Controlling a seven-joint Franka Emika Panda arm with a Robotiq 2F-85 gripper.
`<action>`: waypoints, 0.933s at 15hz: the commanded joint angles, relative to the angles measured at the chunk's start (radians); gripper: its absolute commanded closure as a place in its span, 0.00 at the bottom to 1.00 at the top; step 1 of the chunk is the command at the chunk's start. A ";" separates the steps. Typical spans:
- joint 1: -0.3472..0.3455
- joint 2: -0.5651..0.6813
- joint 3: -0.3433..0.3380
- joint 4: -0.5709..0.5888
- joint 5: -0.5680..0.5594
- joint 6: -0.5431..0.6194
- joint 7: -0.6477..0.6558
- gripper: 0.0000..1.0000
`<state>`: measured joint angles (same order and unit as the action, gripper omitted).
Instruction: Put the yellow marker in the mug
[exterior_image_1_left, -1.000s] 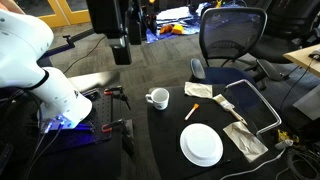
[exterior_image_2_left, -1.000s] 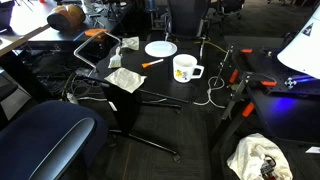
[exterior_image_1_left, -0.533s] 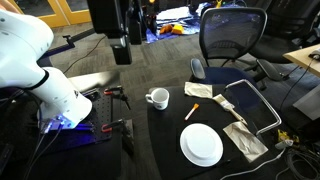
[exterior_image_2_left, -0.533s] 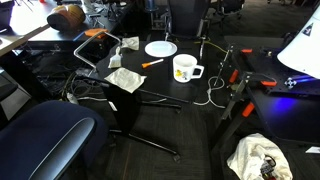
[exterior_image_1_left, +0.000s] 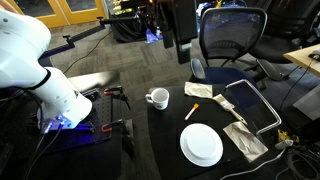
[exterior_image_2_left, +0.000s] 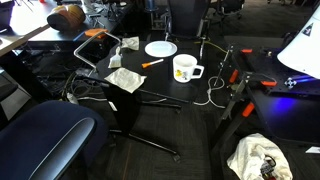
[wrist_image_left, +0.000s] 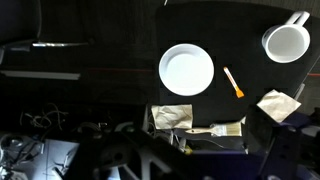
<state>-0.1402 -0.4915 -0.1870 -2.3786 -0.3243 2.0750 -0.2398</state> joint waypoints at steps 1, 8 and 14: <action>0.062 0.094 -0.051 -0.013 0.078 0.174 -0.157 0.00; 0.154 0.292 -0.075 -0.016 0.345 0.374 -0.482 0.00; 0.158 0.446 0.011 0.020 0.449 0.437 -0.570 0.00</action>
<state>0.0227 -0.1194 -0.2141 -2.3981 0.0885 2.4774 -0.7780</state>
